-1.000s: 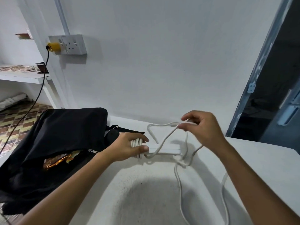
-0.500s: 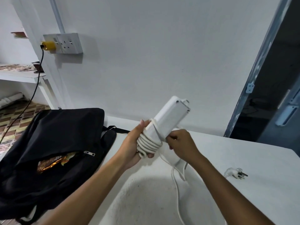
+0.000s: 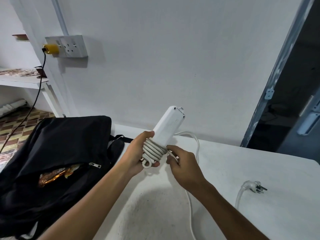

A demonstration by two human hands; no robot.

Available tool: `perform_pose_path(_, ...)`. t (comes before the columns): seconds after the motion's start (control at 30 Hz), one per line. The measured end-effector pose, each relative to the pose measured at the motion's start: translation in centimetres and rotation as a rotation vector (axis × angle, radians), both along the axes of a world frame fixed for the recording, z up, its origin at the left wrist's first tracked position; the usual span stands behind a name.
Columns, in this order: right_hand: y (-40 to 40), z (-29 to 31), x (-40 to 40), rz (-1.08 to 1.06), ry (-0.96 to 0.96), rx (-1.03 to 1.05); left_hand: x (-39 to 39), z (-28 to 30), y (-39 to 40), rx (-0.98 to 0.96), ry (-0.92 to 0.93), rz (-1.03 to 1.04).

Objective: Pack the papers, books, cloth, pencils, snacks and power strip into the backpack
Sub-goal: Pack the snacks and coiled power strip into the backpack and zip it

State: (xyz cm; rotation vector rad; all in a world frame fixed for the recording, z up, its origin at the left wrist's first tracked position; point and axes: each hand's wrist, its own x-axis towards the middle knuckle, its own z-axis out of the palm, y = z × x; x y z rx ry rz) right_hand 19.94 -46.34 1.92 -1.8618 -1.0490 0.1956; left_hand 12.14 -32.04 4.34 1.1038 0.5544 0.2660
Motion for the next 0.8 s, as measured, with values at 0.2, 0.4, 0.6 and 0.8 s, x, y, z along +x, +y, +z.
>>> perform_pose_path(0.2, -0.1, 0.9, 0.6, 0.09, 0.499, -0.002, -0.1, 1.0, 0.4, 0.223, -0.07, 0.213)
perform_pose_path(0.4, -1.9, 1.4, 0.5, 0.328, 0.726, 0.026, -0.5, 3.7, 1.6, 0.387, -0.196, 0.381)
perform_pose_path(0.6, -2.4, 1.8, -0.8, 0.288, 0.48, -0.124, 0.2, 4.1, 2.8, 1.115, -0.188, 0.56)
perform_pose_path(0.8, -2.6, 4.1, -0.7, 0.065, -0.213, -0.045, -0.1, 1.0, 4.8, 1.93, -0.079, 0.169)
